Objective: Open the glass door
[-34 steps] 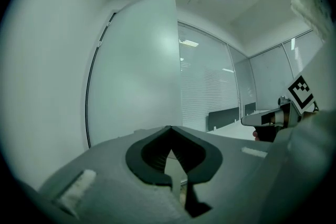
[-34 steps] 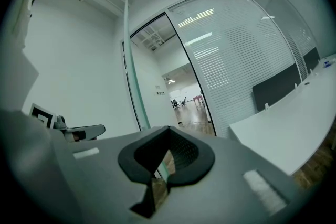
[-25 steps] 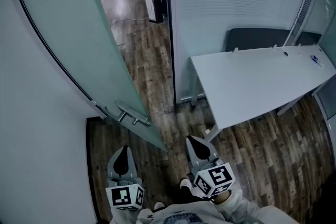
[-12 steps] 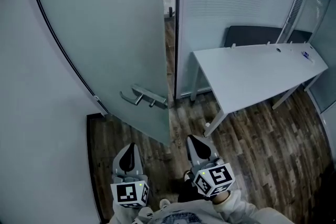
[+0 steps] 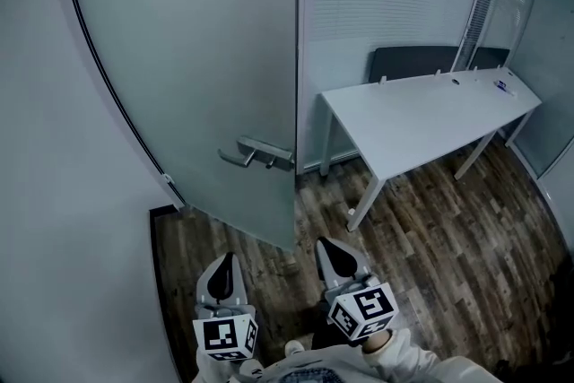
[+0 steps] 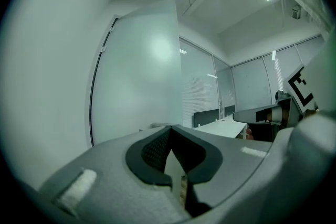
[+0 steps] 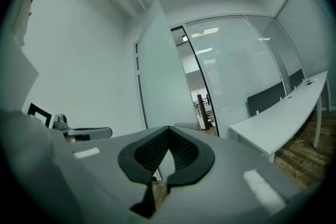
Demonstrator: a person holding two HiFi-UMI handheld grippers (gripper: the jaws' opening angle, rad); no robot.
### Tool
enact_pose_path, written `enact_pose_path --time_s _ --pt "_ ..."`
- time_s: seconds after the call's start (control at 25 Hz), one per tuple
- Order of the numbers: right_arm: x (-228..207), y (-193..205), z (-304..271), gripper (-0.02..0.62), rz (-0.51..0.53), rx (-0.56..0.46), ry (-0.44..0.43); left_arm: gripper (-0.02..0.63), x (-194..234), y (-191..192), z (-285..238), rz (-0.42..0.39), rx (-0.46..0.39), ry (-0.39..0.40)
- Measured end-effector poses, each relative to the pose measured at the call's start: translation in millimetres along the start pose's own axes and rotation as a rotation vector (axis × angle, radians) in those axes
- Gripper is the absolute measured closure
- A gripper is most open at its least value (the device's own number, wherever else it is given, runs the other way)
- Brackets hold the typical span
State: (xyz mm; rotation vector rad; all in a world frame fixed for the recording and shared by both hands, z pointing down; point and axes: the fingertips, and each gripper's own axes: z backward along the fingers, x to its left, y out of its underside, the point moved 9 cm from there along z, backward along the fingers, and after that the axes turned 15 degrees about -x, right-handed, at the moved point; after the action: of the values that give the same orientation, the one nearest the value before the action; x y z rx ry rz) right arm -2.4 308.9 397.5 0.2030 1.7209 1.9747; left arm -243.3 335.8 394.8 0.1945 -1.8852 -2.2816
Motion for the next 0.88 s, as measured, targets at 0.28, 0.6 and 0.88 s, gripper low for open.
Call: enact_pose_path --time_s 0.28,0.6,0.88 --pt "29 -7 39 0.592 0.020 0.013 0.038 0.603 -6 -2 33 0.032 0.015 0.042" --pt "32 -6 55 0.594 0.014 0.049 0.043 0.603 -19 -1 45 0.025 0.037 0.057" --pt "25 -7 51 0.594 0.010 0.048 0.016 0.602 -27 -1 39 0.008 0.041 0.049"
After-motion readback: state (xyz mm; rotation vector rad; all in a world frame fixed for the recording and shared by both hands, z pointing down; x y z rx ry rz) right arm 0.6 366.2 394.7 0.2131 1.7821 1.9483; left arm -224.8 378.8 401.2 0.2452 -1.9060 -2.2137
